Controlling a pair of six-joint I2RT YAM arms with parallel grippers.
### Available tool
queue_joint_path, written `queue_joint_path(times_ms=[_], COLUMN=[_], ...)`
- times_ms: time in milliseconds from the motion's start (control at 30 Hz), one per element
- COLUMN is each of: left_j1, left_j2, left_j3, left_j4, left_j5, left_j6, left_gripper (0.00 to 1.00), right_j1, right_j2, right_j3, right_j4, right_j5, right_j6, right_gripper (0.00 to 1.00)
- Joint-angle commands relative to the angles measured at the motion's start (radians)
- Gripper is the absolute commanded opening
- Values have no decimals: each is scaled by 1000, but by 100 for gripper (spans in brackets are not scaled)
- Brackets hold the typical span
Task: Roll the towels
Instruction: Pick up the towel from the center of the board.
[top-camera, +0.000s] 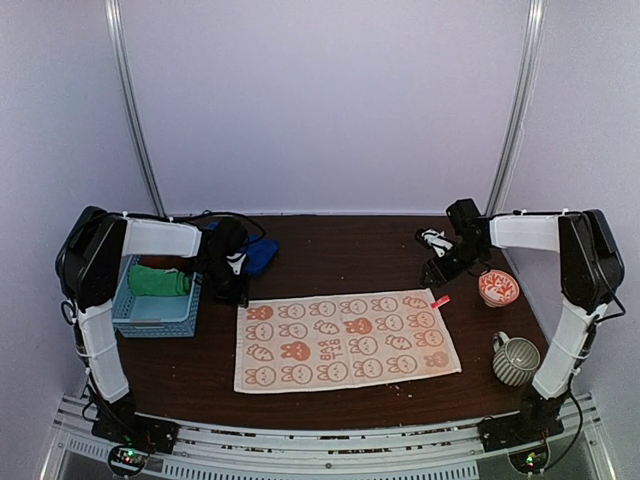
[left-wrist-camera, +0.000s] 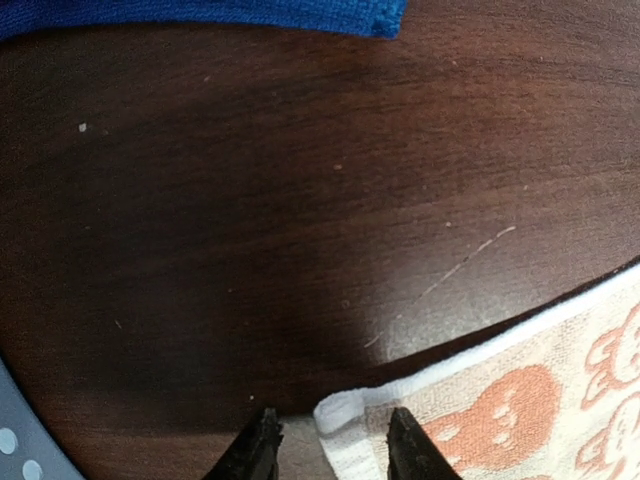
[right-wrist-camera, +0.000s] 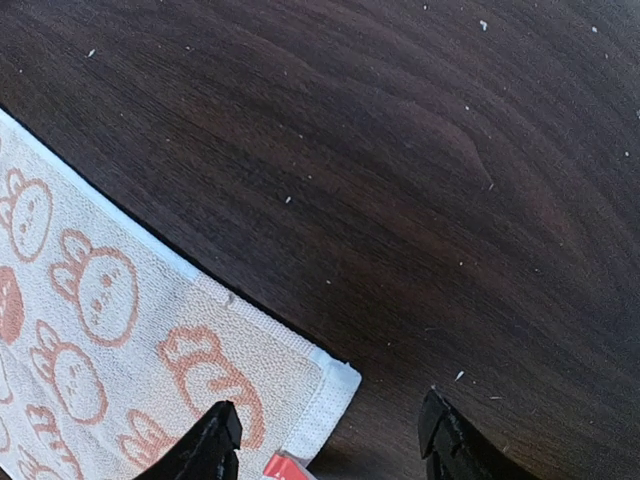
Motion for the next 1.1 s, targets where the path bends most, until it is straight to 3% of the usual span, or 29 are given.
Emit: queue_joint_path(times_ms=[0, 400, 1067], left_j1=[4, 1, -27], left_j2=[18, 5, 49], left_j3=[-19, -42, -29], left_j4=[36, 102, 113], left_j5=[-1, 41, 52], left_j6=[17, 42, 56], left_gripper=[37, 29, 12], right_j1=[-4, -3, -2], right_j2=[14, 68, 187], right_j3=[33, 61, 117], right_j4=[-55, -88, -137], right_j5=[46, 34, -84], right_j6=[10, 4, -4], right_gripper=[63, 63, 49])
